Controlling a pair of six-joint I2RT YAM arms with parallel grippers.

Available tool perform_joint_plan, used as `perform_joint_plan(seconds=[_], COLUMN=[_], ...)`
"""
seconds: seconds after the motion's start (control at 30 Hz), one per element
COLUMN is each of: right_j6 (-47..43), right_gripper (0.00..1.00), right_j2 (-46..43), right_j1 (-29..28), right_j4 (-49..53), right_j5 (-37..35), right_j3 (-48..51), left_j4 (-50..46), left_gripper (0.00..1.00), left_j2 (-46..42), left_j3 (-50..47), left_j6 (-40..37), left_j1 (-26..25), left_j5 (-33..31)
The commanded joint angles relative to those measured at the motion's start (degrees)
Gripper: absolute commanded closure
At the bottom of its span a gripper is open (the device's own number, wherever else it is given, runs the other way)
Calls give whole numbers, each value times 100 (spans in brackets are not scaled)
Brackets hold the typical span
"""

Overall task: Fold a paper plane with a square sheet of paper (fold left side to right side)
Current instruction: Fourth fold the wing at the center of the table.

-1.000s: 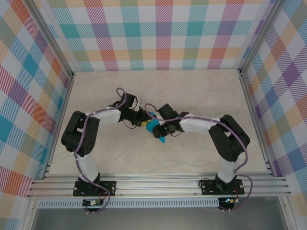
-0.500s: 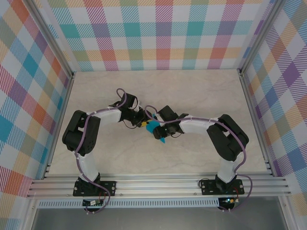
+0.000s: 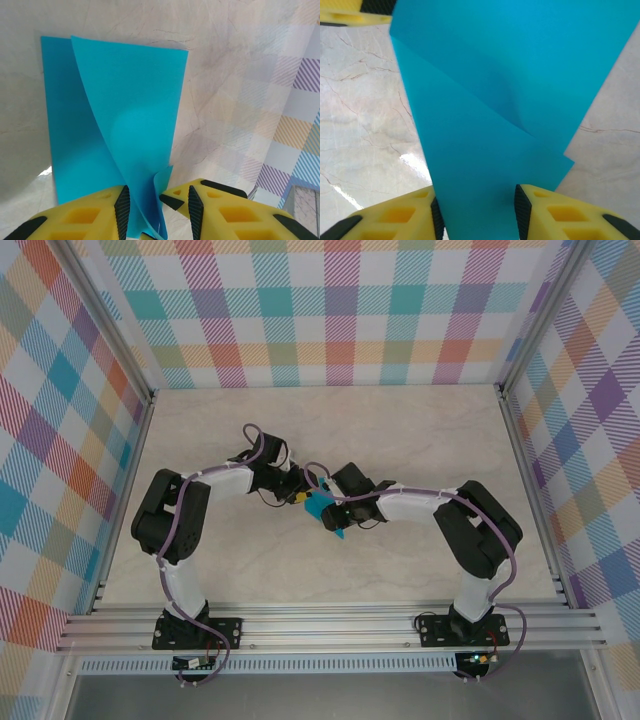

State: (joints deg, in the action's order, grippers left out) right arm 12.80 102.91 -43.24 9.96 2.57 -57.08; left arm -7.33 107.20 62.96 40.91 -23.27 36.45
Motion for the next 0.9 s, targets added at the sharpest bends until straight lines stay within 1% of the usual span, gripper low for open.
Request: perform_joint_plan(seconds=[0.0,0.17,0.2,0.47,0.67,0.87], right_j6=[-58,-1,24,134,87,155], right_gripper=[64,75,76,81,81,82], right_j2=[3,3,10,55,-34,-25], right_j1=[-24,-13,-17,-9,-9,-9], right_j4=[-41,-55,-53,-131,-245,-323], right_j5=[42,56,64,351,438,525], right_j3=[48,83,91,217,294,278], left_j4=[-51,-252,-287,-453,-454,-453], left_gripper=[63,61,61,53,48,46], left_j2=[51,-45,-69,-401,-729,-1046], left_j3=[146,151,147,29,-195,-526], left_j6=[23,-126,-160,-353,-402,-430], left_j1=[-90,-77,-68,142,402,593], left_j5=[56,-62,-66,-50,-7,-12])
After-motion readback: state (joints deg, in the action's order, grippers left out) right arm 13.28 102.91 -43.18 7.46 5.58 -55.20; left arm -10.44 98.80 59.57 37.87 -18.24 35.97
